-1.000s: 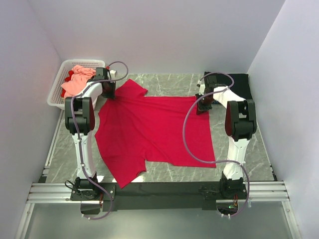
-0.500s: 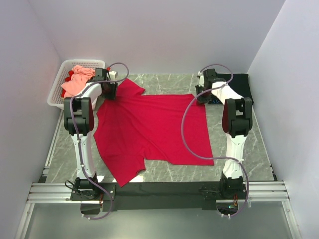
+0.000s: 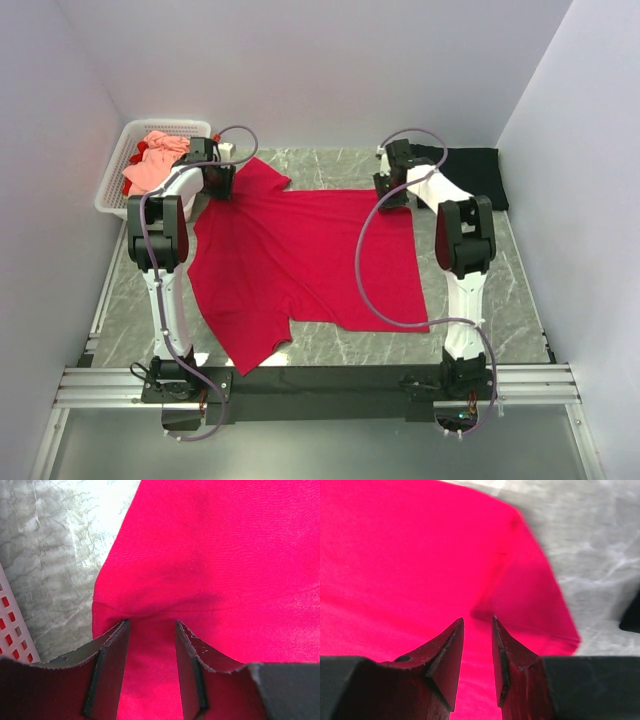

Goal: Fold and stack the t-shirts
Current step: Flatten the tshirt out

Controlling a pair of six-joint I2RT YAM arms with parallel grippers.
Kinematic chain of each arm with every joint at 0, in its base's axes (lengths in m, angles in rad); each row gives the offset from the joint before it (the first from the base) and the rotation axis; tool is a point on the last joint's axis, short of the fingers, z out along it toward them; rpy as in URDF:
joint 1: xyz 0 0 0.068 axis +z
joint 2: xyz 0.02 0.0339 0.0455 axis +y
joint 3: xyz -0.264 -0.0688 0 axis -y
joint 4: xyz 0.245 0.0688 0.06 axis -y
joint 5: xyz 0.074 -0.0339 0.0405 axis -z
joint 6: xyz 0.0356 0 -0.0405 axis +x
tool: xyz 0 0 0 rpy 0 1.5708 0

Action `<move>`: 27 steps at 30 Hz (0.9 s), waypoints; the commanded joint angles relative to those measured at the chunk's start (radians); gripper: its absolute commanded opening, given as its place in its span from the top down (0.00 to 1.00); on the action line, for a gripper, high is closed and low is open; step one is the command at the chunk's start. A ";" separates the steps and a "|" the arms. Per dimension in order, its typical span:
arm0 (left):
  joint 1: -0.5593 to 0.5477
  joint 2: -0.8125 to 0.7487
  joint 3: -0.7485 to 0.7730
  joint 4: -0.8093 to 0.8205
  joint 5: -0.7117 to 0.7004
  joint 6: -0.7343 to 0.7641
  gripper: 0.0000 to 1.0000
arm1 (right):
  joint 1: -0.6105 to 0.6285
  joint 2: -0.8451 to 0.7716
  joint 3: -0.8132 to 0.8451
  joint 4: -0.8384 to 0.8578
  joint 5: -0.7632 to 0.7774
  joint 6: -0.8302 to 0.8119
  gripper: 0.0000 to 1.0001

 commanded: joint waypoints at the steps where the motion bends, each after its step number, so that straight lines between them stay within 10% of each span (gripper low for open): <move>1: 0.009 -0.002 -0.021 -0.061 -0.004 0.009 0.52 | 0.028 0.017 0.069 0.006 0.088 0.010 0.64; 15: 0.009 0.019 0.005 -0.070 -0.016 0.009 0.52 | 0.033 0.110 0.206 -0.105 0.199 0.003 0.69; 27: 0.009 0.021 0.002 -0.062 -0.024 0.012 0.53 | 0.028 0.068 0.229 -0.084 0.304 -0.049 0.96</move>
